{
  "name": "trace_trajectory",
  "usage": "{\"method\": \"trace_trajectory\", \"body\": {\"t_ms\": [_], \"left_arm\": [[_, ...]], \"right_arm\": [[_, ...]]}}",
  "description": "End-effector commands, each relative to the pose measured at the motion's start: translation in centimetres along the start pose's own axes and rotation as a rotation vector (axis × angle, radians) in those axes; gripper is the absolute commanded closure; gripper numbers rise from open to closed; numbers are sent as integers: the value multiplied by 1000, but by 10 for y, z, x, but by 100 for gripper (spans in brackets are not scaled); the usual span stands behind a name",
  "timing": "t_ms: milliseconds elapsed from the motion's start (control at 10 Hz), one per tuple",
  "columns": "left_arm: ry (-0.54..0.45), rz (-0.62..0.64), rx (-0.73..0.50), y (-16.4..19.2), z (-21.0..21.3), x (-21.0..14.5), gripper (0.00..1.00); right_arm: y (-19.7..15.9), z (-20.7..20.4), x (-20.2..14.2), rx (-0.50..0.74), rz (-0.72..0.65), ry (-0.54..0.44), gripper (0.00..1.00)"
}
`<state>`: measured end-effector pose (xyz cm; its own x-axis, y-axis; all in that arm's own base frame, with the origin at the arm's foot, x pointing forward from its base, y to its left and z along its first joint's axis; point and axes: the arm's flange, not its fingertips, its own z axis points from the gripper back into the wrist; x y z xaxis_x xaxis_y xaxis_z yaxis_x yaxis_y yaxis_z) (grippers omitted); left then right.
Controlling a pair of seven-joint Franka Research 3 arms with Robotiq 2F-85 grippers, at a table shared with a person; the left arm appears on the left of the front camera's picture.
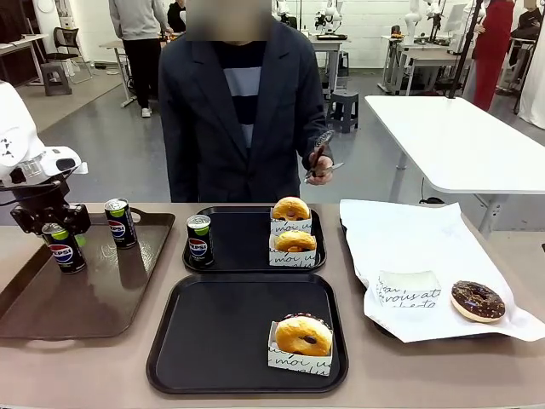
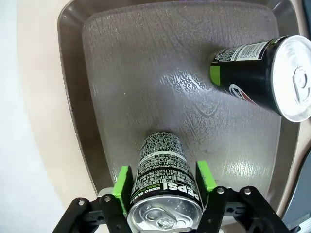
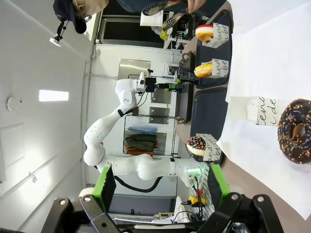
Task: Set up donuts and drinks on trays.
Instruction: Pick up one Pepsi coke from the Handle tray and place it on the Flat Tray without a Pepsi coke.
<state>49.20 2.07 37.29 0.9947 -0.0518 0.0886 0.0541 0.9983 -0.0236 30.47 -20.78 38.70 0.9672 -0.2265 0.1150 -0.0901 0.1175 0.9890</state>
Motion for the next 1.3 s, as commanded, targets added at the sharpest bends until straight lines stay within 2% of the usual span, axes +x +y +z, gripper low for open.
{"method": "trace_trajectory", "body": {"t_ms": [0, 100, 200, 400, 500, 700, 900, 1100, 1200], "left_arm": [[-2, -6, -14, -1, 0, -2, 100], [0, -7, -14, 0, 1, -2, 100], [-7, -18, -16, -1, 4, -4, 93], [-4, -64, -25, -12, 34, -24, 100], [17, -72, -11, -24, 59, -47, 100], [18, -177, -9, -48, 107, -108, 100], [-23, -213, 8, -56, 123, -143, 100], [-32, -221, -7, -52, 127, -154, 100], [-64, -173, 5, -41, 129, -147, 100]], "right_arm": [[0, 0, 0, 13, 15, -4, 0], [0, 0, 0, 13, 15, -4, 0], [0, 0, 0, 13, 15, -4, 0], [0, 0, 0, 13, 15, -4, 0], [0, 0, 0, 13, 15, -4, 0], [0, 0, 0, 13, 15, -4, 0], [0, 0, 0, 13, 15, -4, 0], [0, 0, 0, 13, 15, -4, 0], [0, 0, 0, 13, 15, -4, 0]]}}
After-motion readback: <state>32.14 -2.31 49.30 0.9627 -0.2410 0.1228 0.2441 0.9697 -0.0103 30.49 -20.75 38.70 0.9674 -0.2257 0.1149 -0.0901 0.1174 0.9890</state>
